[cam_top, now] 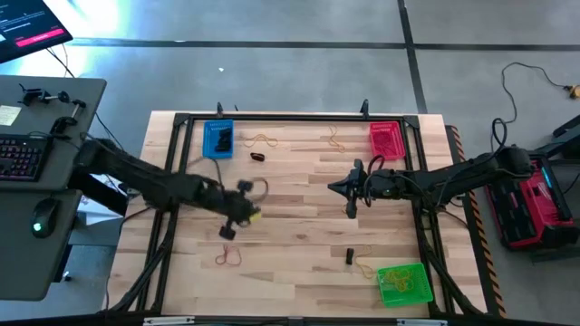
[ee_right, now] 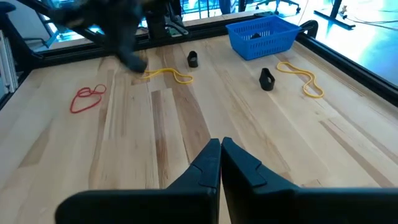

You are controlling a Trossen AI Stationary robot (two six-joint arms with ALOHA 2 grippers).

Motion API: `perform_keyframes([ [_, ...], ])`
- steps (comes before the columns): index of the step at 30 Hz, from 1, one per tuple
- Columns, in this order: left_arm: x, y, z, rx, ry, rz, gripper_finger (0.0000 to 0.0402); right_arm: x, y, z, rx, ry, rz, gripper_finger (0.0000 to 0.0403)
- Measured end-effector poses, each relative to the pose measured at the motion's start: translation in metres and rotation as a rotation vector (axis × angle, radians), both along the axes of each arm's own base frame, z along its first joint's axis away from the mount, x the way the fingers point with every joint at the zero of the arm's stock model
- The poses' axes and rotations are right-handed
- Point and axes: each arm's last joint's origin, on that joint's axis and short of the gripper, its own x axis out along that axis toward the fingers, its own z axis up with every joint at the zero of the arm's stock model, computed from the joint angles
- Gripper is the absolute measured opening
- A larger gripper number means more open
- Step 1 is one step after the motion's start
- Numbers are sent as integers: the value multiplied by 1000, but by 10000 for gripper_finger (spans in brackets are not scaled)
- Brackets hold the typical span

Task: Sort rubber bands into baskets
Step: Put the black rubber band into the blue bin

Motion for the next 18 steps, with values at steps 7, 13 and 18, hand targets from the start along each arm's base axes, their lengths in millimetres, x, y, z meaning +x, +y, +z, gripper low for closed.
perform_keyframes([
  [7, -36, 53, 30, -37, -25, 362, 1, 0, 0, 0, -15, 3, 5, 2],
  [13, -64, 105, 36, -34, 5, 718, 0, 0, 0, 0, -37, 2, 14, 2],
  [18, -78, 148, 33, -32, 38, 898, 0, 1, 0, 2, -36, -14, 13, 2],
])
